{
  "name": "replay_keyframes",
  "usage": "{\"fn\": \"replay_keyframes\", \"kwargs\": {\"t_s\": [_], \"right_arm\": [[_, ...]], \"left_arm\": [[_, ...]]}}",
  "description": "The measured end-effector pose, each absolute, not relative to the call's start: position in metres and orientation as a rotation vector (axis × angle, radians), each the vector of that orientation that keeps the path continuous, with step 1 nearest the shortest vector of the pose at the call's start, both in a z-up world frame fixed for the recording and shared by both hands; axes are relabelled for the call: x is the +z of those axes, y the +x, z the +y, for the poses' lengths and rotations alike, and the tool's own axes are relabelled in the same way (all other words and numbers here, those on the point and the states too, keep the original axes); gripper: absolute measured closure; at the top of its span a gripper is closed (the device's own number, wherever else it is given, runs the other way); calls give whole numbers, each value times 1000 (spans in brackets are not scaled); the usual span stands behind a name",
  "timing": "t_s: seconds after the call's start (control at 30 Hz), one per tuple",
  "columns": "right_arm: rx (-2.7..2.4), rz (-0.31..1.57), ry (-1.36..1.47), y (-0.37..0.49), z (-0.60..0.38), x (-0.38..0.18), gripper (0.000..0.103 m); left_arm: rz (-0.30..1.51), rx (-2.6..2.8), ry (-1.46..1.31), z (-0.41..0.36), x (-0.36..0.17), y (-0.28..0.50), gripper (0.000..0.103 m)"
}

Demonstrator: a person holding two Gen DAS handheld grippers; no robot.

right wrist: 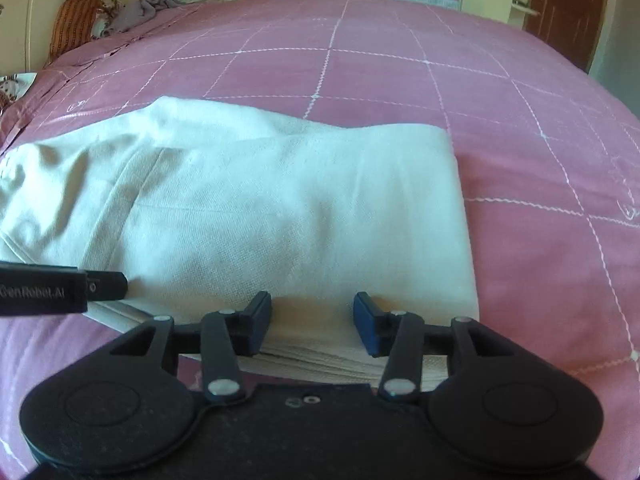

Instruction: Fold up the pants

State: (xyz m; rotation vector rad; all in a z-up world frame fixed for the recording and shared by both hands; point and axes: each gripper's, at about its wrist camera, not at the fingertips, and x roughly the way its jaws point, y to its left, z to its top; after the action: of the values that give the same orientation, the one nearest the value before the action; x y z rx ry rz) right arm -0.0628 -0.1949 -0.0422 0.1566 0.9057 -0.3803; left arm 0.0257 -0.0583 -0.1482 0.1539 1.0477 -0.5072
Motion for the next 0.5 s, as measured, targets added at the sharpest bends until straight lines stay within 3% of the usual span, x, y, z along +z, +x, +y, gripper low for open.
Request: {"fn": "replay_keyframes", "kwargs": {"t_s": [0.5], "right_arm": [[-447,920,120,-65,-177,-40,57]], "left_arm": [[1037,-540,169,-51,-143,19,51]]}}
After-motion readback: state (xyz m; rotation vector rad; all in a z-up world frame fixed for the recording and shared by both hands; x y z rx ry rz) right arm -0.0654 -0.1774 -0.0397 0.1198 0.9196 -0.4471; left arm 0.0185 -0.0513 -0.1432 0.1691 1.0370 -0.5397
